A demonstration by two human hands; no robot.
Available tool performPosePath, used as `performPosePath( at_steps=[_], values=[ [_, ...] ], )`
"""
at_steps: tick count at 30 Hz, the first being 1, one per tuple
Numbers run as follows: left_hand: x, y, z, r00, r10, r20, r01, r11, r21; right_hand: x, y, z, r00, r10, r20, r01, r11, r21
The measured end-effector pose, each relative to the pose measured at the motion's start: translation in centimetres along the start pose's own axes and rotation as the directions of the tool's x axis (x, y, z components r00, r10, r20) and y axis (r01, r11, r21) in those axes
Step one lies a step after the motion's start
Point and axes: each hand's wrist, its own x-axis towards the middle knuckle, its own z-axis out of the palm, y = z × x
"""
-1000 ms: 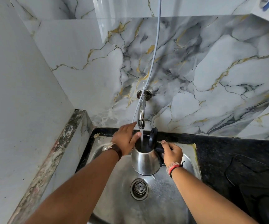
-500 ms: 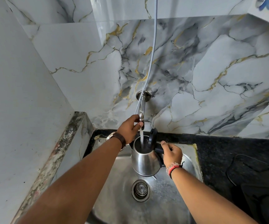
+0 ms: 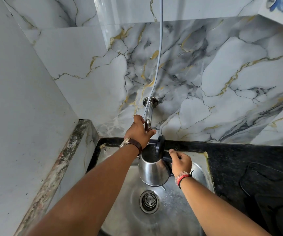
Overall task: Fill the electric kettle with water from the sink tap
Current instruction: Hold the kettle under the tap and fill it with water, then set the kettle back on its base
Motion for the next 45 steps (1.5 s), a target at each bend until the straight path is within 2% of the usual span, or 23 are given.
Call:
performPosePath(
  at_steps=[3,5,7,9,12,19,31,38,42,43,45],
  values=[
    [-1.0,-0.9,-0.6,0.998,-0.006,0.055,0.012,0.994,-0.109,-0.1,-0.3,0.2,1.0,0.015,0.004,-0.015,1.0,0.009],
    [-2.4,-2.3,-1.1,0.991,0.03,0.127,-0.015,0.993,-0.115,-0.2,-0.6,0.1,1.0,0.023,-0.004,-0.023,1.0,0.01],
    [-4.4,-3.7,-1.2,0.977,0.089,0.196,-0.099,0.994,0.043,-0.4,-1.1,-0.3,1.0,0.026,-0.003,-0.026,1.0,0.014],
    [-6.5,-4.6,-1.1,0.942,0.141,0.305,-0.216,0.949,0.228,-0.9,-1.7,-1.0,1.0,0.02,-0.001,-0.02,1.0,0.023],
    [-8.7,-4.7,-0.4,0.9,0.157,0.408,-0.309,0.889,0.339,-1.2,-2.1,-2.3,1.0,0.0,-0.005,0.0,0.999,0.047],
    [-12.3,0.4,2.5,0.919,0.195,0.341,-0.324,0.867,0.379,-2.7,-3.9,-8.8,0.996,-0.031,-0.084,0.036,0.998,0.056],
    [-19.2,13.7,14.3,0.829,0.385,0.406,-0.523,0.79,0.319,-2.2,-2.2,-30.0,0.972,-0.005,-0.234,0.019,0.998,0.06],
    [-25.1,23.2,22.8,0.827,0.36,0.431,-0.511,0.801,0.311,-0.5,-0.1,-43.9,0.971,-0.011,-0.239,0.015,1.0,0.015],
    [-27.4,25.9,26.0,0.836,0.339,0.431,-0.494,0.807,0.323,0.0,0.5,-48.2,0.976,-0.018,-0.216,0.019,1.0,0.007],
    [-28.6,28.2,28.1,0.841,0.323,0.433,-0.485,0.806,0.34,1.0,1.2,-51.2,0.983,-0.006,-0.184,0.009,1.0,0.019],
    [-29.2,28.5,28.9,0.844,0.295,0.447,-0.47,0.81,0.352,1.1,1.7,-52.1,0.986,0.002,-0.166,-0.001,1.0,0.005]
  ],
)
